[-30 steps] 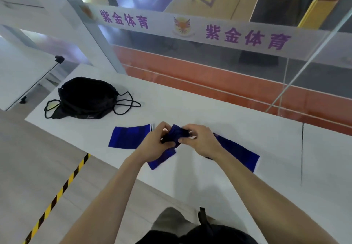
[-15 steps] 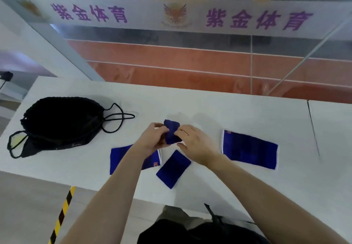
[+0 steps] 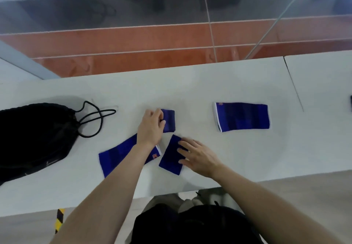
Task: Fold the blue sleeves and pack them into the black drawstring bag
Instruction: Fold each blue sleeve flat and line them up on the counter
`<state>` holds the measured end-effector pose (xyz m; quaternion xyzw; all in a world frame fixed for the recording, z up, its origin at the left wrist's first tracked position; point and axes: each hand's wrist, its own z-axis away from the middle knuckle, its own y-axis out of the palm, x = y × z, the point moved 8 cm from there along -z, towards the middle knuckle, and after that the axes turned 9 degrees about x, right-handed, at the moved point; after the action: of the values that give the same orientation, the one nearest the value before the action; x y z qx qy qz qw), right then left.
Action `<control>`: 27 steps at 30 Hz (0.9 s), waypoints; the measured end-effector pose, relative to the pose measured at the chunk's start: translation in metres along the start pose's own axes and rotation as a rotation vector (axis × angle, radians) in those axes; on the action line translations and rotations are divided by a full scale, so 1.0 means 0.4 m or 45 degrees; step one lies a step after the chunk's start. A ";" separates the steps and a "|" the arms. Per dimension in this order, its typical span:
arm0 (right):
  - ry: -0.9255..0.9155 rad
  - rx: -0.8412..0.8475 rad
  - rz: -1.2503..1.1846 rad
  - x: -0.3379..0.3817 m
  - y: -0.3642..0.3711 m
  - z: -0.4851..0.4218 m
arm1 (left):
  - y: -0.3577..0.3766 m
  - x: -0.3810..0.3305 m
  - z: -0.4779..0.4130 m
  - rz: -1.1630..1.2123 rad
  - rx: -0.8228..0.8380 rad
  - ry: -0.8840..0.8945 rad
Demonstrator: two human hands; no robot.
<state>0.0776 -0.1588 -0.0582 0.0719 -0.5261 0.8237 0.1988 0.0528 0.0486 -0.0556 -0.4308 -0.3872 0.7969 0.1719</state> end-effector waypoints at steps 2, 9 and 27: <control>0.119 -0.058 -0.060 -0.036 -0.006 0.002 | -0.012 -0.031 0.009 -0.211 -0.043 0.144; 0.474 -0.153 -0.114 -0.138 -0.016 0.006 | 0.016 -0.053 0.003 -0.447 0.119 0.376; 0.486 -0.066 -0.162 -0.174 -0.040 0.120 | 0.053 -0.261 0.020 -0.501 0.143 0.638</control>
<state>0.1431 -0.2133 -0.0467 -0.0575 -0.4944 0.7944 0.3481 0.1070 -0.0321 -0.0113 -0.5203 -0.3639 0.6377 0.4361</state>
